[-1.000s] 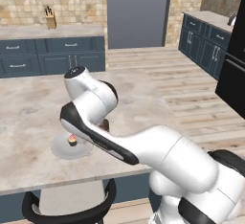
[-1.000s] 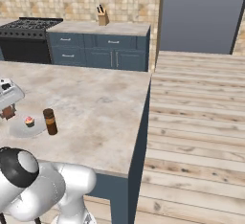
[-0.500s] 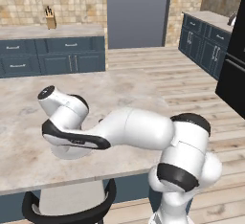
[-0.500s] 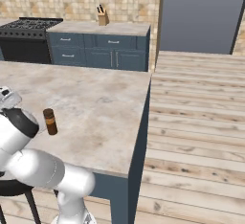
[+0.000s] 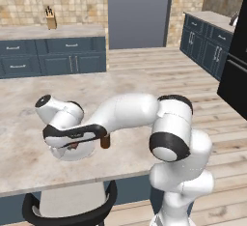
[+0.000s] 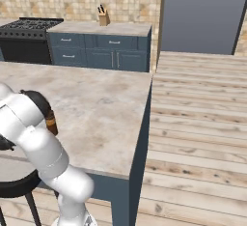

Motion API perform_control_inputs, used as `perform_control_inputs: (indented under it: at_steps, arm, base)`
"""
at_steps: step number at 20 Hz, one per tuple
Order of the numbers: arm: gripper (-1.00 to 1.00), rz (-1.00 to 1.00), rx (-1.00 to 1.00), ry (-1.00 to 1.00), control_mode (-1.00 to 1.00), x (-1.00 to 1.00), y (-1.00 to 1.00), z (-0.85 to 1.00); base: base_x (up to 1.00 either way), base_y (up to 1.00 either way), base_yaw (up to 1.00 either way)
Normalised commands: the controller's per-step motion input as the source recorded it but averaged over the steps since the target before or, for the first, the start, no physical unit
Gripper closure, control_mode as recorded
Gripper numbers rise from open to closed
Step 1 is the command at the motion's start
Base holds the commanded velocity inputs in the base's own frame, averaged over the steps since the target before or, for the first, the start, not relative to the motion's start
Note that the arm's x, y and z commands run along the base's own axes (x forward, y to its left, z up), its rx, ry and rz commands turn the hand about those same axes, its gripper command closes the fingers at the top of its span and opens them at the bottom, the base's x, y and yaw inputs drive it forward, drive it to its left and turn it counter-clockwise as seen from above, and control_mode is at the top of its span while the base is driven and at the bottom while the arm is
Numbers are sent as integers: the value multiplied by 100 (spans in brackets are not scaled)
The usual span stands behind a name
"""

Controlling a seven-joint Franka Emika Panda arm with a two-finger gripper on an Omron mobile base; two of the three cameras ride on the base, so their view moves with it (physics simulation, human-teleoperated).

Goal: Take the cinnamon bottle from the cabinet and place it on the dining table, next to the plate with the cupcake. Then take the chocolate from the dining counter and place it on the cupcake plate.

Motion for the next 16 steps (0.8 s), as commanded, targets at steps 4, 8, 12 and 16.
perform_control_inputs:
  at_steps: [4,8,12,16]
  arm:
    - [100,0,0,-2,-100,13,18,-34]
    - [100,-1,0,-1,-100,15,0,-12]
    - [100,-2,0,-1,-100,10,0,-14]
    - [100,0,0,-1,-100,14,0,-4]
  base:
    - [0,0,0]
    - [0,0,0]
    - [0,0,0]
    - [0,0,0]
